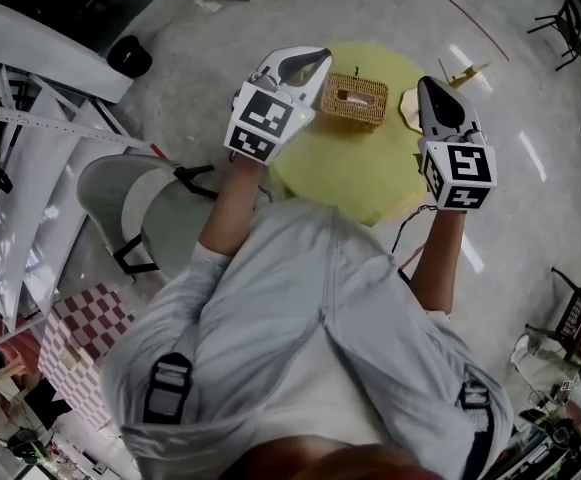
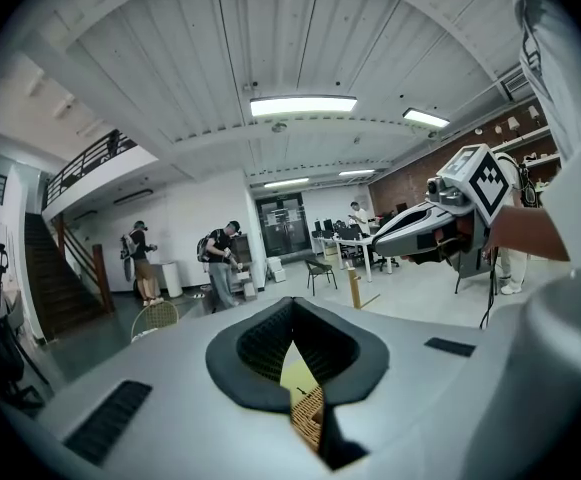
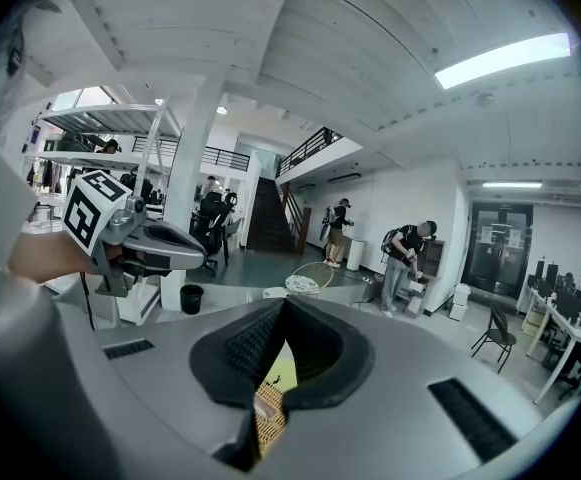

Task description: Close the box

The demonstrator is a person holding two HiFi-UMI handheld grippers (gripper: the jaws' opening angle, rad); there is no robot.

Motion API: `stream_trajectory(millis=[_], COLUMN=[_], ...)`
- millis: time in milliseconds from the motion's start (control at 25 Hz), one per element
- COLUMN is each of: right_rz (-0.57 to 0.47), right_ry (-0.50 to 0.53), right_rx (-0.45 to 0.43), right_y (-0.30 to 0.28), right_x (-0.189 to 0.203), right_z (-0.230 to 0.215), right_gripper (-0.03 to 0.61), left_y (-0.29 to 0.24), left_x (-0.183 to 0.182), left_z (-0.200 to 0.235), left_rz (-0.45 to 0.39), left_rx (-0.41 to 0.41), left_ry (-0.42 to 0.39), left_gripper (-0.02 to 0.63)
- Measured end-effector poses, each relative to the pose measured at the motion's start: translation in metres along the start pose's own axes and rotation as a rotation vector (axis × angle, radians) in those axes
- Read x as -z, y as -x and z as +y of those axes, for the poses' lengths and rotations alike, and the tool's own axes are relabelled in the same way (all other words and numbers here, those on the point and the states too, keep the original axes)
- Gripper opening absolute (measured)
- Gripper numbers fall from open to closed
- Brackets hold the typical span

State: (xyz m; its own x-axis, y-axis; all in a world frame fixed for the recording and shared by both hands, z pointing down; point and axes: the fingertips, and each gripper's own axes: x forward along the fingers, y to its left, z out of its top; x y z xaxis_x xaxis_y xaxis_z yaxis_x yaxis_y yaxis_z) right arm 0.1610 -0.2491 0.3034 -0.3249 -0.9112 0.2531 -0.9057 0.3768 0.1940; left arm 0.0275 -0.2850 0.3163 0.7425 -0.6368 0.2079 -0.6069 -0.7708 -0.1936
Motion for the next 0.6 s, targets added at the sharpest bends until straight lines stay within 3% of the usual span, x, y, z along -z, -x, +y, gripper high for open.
stream_trajectory(millis=[600], right_rz=[0.026], right_ry=[-0.008], right_rx=[-0.004], right_y=[-0.013], right_x=[0.011], right_z=[-0.003], right_gripper=[0.023], left_y=[-0.010], left_x=[0.016], left_z=[0.006], left_rz=[0.020], left_rx=[0.010], left_ry=[0.037], left_gripper=[0.029])
